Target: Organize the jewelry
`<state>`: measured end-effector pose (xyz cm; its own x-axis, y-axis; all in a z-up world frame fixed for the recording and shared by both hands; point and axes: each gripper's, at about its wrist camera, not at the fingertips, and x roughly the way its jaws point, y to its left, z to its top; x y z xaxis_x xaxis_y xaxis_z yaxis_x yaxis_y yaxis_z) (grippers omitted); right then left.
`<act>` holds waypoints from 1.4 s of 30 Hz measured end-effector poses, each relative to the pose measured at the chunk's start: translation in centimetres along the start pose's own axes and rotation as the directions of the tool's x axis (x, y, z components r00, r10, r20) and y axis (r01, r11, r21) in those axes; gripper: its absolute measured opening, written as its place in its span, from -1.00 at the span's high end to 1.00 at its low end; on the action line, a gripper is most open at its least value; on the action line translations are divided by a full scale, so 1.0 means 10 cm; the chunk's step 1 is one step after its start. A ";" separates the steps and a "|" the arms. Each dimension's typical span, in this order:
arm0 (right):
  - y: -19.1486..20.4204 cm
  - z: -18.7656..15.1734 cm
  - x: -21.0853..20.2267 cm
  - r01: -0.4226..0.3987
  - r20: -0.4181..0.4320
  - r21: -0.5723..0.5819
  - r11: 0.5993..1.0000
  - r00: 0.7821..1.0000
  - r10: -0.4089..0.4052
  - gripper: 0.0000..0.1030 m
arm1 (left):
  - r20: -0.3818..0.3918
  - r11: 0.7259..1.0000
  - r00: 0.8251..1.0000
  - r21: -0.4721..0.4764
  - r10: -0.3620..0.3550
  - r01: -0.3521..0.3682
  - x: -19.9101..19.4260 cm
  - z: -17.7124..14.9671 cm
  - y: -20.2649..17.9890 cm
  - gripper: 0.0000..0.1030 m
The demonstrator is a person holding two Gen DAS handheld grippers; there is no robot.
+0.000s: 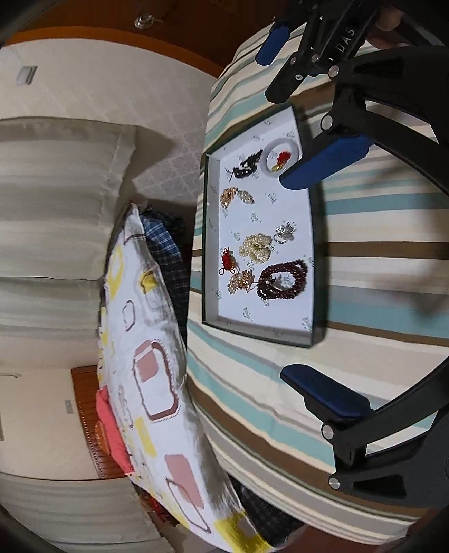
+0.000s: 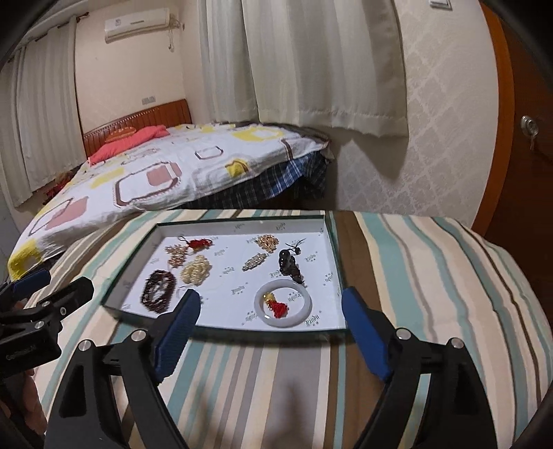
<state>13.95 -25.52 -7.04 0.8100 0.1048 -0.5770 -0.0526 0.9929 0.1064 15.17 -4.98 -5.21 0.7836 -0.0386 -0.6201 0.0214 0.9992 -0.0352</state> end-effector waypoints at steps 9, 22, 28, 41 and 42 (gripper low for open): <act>0.09 -0.06 -0.62 -0.008 0.064 -0.016 1.000 0.998 0.009 -0.62 | 0.030 0.999 0.999 -0.033 0.015 -0.014 -0.63 -0.09 0.06 -0.91; 0.13 -0.05 -1.21 -0.005 0.133 -0.025 1.000 0.991 0.008 -0.63 | 0.135 0.998 0.989 -0.007 0.066 -0.065 -1.36 -0.10 0.06 -0.92; 0.15 -0.03 -1.41 -0.002 0.169 -0.033 0.999 0.986 0.008 -0.64 | 0.177 0.998 0.983 -0.001 0.055 -0.055 -1.59 -0.07 0.04 -0.92; 0.21 -0.06 -1.58 0.000 0.200 -0.045 0.999 0.980 0.009 -0.64 | 0.197 0.999 0.980 -0.001 0.037 -0.038 -1.73 -0.09 0.02 -0.92; 0.21 -0.06 -1.58 -0.001 0.201 -0.045 0.999 0.980 0.011 -0.64 | 0.196 0.999 0.980 -0.001 0.035 -0.036 -1.73 -0.09 0.02 -0.92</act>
<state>0.72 -25.03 1.81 0.9102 0.1019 -0.4014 -0.0802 0.9943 0.0704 1.07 -4.16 4.79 0.8905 0.0004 -0.4551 -0.0075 0.9999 -0.0138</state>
